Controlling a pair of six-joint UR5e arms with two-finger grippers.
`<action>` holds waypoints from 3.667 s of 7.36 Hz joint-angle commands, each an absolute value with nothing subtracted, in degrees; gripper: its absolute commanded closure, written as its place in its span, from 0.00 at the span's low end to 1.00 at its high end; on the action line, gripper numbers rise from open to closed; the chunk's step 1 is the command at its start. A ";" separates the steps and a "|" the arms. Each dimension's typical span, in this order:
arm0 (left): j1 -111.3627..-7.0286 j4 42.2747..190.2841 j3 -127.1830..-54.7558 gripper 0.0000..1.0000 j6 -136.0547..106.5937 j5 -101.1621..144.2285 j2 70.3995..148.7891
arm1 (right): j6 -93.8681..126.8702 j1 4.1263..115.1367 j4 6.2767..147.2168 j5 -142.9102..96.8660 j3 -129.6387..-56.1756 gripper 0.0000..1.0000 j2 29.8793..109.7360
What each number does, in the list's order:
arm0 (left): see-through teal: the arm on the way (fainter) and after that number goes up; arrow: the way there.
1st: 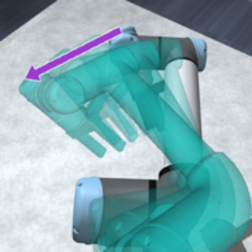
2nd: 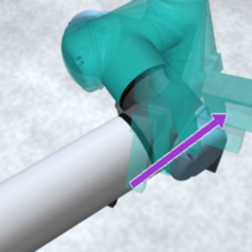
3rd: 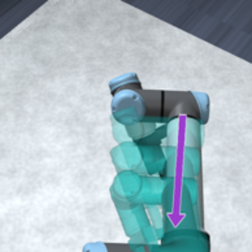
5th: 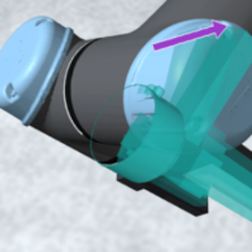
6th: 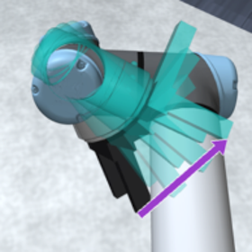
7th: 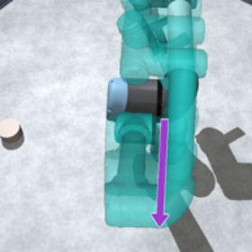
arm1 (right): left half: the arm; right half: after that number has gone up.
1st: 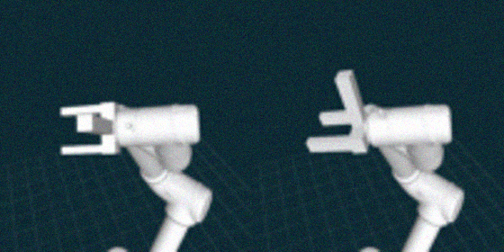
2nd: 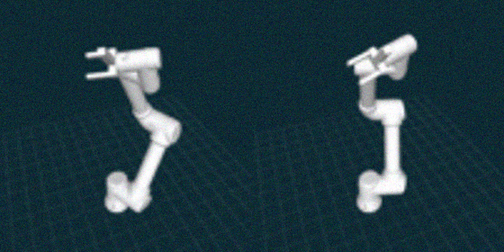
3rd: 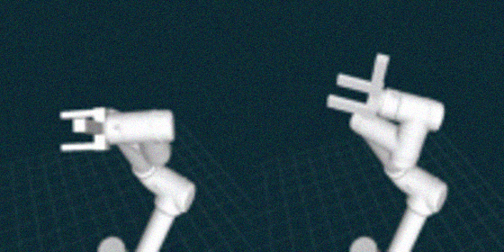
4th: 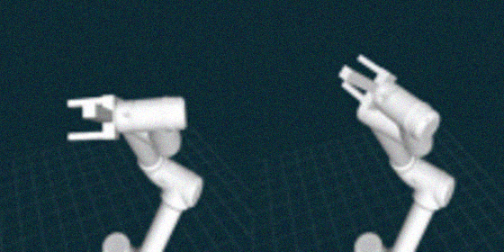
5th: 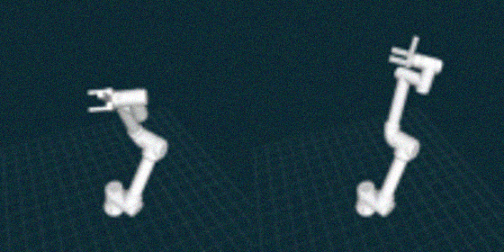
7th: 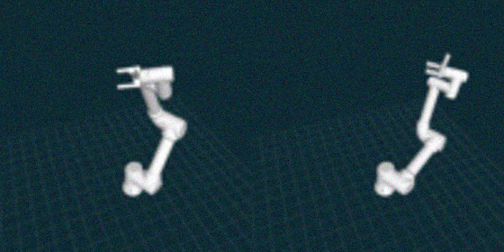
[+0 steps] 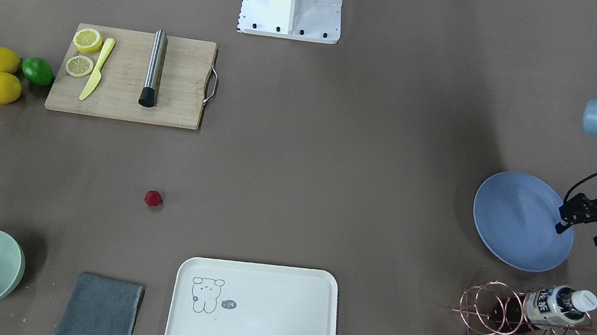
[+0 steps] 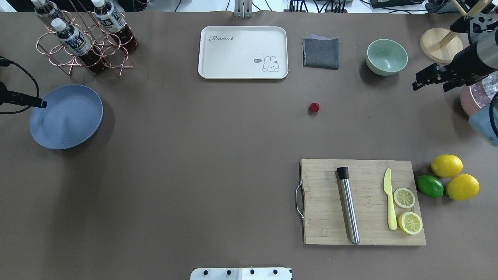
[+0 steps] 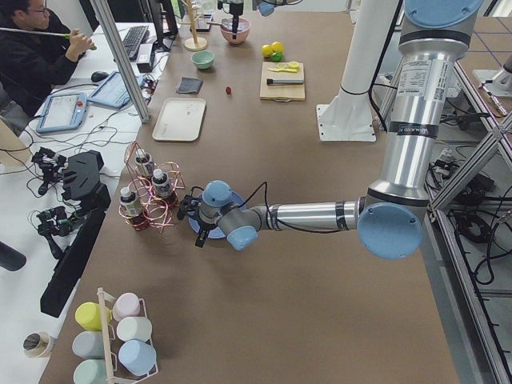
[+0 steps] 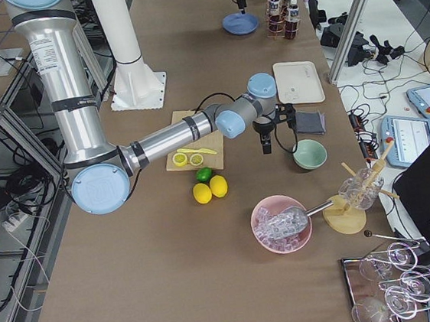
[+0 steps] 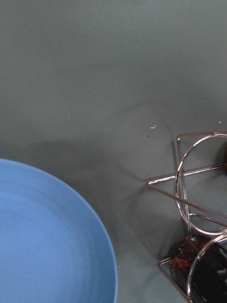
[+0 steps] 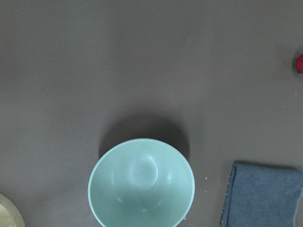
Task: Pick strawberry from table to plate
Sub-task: 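Move the right gripper toward the strawberry while the left gripper approaches the blue plate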
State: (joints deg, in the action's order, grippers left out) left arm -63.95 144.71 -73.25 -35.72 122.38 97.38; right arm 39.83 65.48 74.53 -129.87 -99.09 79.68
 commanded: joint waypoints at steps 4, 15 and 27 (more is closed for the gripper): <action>-64.24 143.97 -74.26 1.00 -38.83 124.70 98.34 | 40.86 64.52 74.53 -129.73 -99.32 0.00 79.10; -65.04 140.09 -72.69 0.03 -33.31 121.73 98.79 | 44.82 62.23 74.53 -128.85 -99.49 0.00 78.31; -64.59 144.85 -73.39 1.00 -37.09 128.82 97.03 | 44.91 62.23 74.53 -128.67 -99.49 0.00 78.31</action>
